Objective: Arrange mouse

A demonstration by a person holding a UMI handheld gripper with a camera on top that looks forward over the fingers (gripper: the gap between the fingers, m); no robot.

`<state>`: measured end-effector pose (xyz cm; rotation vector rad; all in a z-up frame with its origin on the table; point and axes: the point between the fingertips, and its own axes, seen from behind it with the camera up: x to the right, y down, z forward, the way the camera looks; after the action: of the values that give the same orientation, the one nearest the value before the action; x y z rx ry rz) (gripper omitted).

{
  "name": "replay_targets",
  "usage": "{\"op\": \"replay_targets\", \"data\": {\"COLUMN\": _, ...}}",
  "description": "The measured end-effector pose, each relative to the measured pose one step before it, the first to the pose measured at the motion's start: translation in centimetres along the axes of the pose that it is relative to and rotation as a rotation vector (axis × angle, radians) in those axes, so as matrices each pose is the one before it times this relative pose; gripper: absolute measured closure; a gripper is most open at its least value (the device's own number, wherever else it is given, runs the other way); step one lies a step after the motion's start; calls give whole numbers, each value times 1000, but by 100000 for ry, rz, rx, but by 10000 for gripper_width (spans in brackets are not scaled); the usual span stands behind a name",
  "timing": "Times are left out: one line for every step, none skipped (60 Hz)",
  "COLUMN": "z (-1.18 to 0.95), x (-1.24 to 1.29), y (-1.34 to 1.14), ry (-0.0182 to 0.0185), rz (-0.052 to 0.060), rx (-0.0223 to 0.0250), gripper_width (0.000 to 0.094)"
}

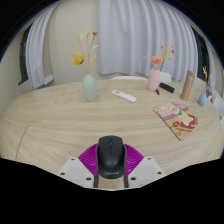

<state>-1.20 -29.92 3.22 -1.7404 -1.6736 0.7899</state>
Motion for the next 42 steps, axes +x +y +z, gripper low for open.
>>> {"op": "replay_targets", "data": {"z": -381, "x": 305, "y": -644, "ry": 74, "rz": 909, "rx": 499, "gripper_width": 605}}
{"op": "replay_targets", "data": {"z": -386, "x": 383, "y": -715, "ry": 160, "rz": 1094, "rx": 636, "gripper_width": 606}}
{"op": "replay_targets", "data": {"z": -392, "x": 406, "y": -809, "ry": 206, "rz": 1057, "rx": 618, "gripper_width": 606}}
{"op": "replay_targets", "data": {"z": -352, "x": 441, "y": -832, "ry": 120, "rz": 703, "rx": 583, "gripper_width": 606}}
{"op": "replay_targets", "data": {"z": -271, "x": 366, "y": -860, "ry": 296, "rz": 346, "rx": 586, "gripper_width": 606}}
{"op": "replay_targets", "data": {"z": -291, "x": 530, "y": -908, "ry": 170, "rz": 217, "rx": 605, "gripper_width": 606}}
{"op": "replay_targets", "data": {"z": -278, "x": 569, "y": -931, "ry": 334, "rz": 301, "rx": 694, "gripper_width": 606}}
{"op": "replay_targets", "data": {"z": -203, "x": 665, "y": -997, "ry": 369, "rz": 265, "rx": 864, "gripper_width": 606}}
{"op": "replay_targets", "data": {"z": -181, "x": 741, "y": -1031, "ry": 518, "rz": 314, "rx": 1015, "gripper_width": 605}}
{"op": "replay_targets", "data": {"z": -129, "x": 765, "y": -1071, "ry": 598, "rz": 149, "rx": 1134, "gripper_width": 604}}
{"op": "replay_targets", "data": {"z": -92, "x": 825, "y": -1036, "ry": 595, "rz": -209, "rx": 1036, "gripper_width": 604}}
{"op": "replay_targets", "data": {"z": -9, "x": 884, "y": -1031, "ry": 666, "rz": -438, "rx": 1029, "gripper_width": 606}}
{"op": "replay_targets", "data": {"z": 30, "x": 924, "y": -1050, "ry": 710, "rz": -414, "rx": 1045, "gripper_width": 606}}
{"op": "replay_targets", "data": {"z": 52, "x": 962, "y": -1016, "ry": 841, "rz": -246, "rx": 1153, "gripper_width": 606}}
{"op": "replay_targets", "data": {"z": 131, "x": 1026, "y": -995, "ry": 777, "rz": -206, "rx": 1051, "gripper_width": 605}}
{"op": "replay_targets", "data": {"z": 222, "x": 1003, "y": -858, "ry": 751, "rz": -386, "rx": 1023, "gripper_width": 607}}
{"op": "replay_targets", "data": {"z": 262, "x": 1002, "y": -784, "ry": 765, "rz": -512, "rx": 908, "gripper_width": 606}}
{"op": "replay_targets", "data": {"z": 341, "x": 1066, "y": -708, "ry": 792, "rz": -504, "rx": 791, "gripper_width": 607}}
{"op": "replay_targets", "data": {"z": 383, "x": 1145, "y": -612, "ry": 924, "rz": -502, "rx": 678, "gripper_width": 606}}
{"op": "replay_targets", "data": {"z": 458, "x": 1219, "y": -480, "ry": 1024, "rz": -435, "rx": 469, "gripper_width": 607}}
{"op": "replay_targets", "data": {"z": 495, "x": 1169, "y": -427, "ry": 1009, "rz": -350, "rx": 381, "gripper_width": 606}}
{"op": "replay_targets", "data": {"z": 555, "x": 1153, "y": -367, "ry": 834, "rz": -80, "rx": 402, "gripper_width": 607}}
{"op": "replay_targets", "data": {"z": 584, "x": 1021, "y": -315, "ry": 520, "rz": 171, "rx": 423, "gripper_width": 607}}
{"op": "replay_targets", "data": {"z": 605, "x": 1061, "y": -192, "ry": 156, "rz": 88, "rx": 235, "gripper_width": 606}}
{"op": "replay_targets", "data": {"z": 626, "x": 1088, "y": -153, "ry": 347, "rz": -12, "rx": -255, "gripper_width": 605}}
{"op": "replay_targets", "data": {"z": 679, "x": 1033, "y": 24, "ry": 407, "rz": 23, "rx": -237, "gripper_width": 606}}
{"op": "replay_targets", "data": {"z": 755, "x": 981, "y": 51, "ry": 365, "rz": 16, "rx": -297, "gripper_width": 607}}
{"op": "replay_targets", "data": {"z": 736, "x": 874, "y": 93, "ry": 300, "rz": -36, "rx": -340, "gripper_width": 607}}
{"op": "replay_targets", "data": {"z": 761, "x": 894, "y": 172, "ry": 307, "rz": -40, "rx": -456, "gripper_width": 607}}
{"op": "replay_targets", "data": {"z": 761, "x": 857, "y": 250, "ry": 321, "rz": -93, "rx": -660, "gripper_width": 607}}
{"op": "replay_targets", "data": {"z": 784, "x": 800, "y": 320, "ry": 295, "rz": -115, "rx": -838, "gripper_width": 608}}
{"op": "replay_targets", "data": {"z": 764, "x": 718, "y": 339, "ry": 104, "rz": 0, "rx": -889, "gripper_width": 609}}
{"op": "replay_targets", "data": {"z": 762, "x": 645, "y": 653, "ry": -64, "rz": 141, "rx": -362, "gripper_width": 608}}
{"op": "replay_targets", "data": {"z": 850, "x": 537, "y": 342, "ry": -404, "rz": 253, "rx": -1044, "gripper_width": 609}}
{"op": "replay_targets", "data": {"z": 774, "x": 463, "y": 482, "ry": -479, "rz": 345, "rx": -1121, "gripper_width": 609}}
{"op": "replay_targets", "data": {"z": 750, "x": 416, "y": 546, "ry": -583, "rz": 273, "rx": -1287, "gripper_width": 608}}
{"op": "replay_targets", "data": {"z": 724, "x": 370, "y": 583, "ry": -571, "rz": 257, "rx": -1228, "gripper_width": 608}}
{"op": "replay_targets", "data": {"z": 697, "x": 368, "y": 526, "ry": -504, "rz": 270, "rx": -1062, "gripper_width": 609}}
{"op": "replay_targets", "data": {"z": 688, "x": 369, "y": 548, "ry": -341, "rz": 202, "rx": -993, "gripper_width": 608}}
{"op": "replay_targets", "data": {"z": 633, "x": 314, "y": 882, "ry": 71, "rz": 100, "rx": -656, "gripper_width": 607}}
{"op": "replay_targets", "data": {"z": 742, "x": 336, "y": 600, "ry": -99, "rz": -154, "rx": -904, "gripper_width": 606}}
{"op": "replay_targets", "data": {"z": 608, "x": 284, "y": 598, "ry": -150, "rz": -262, "rx": -1076, "gripper_width": 607}}
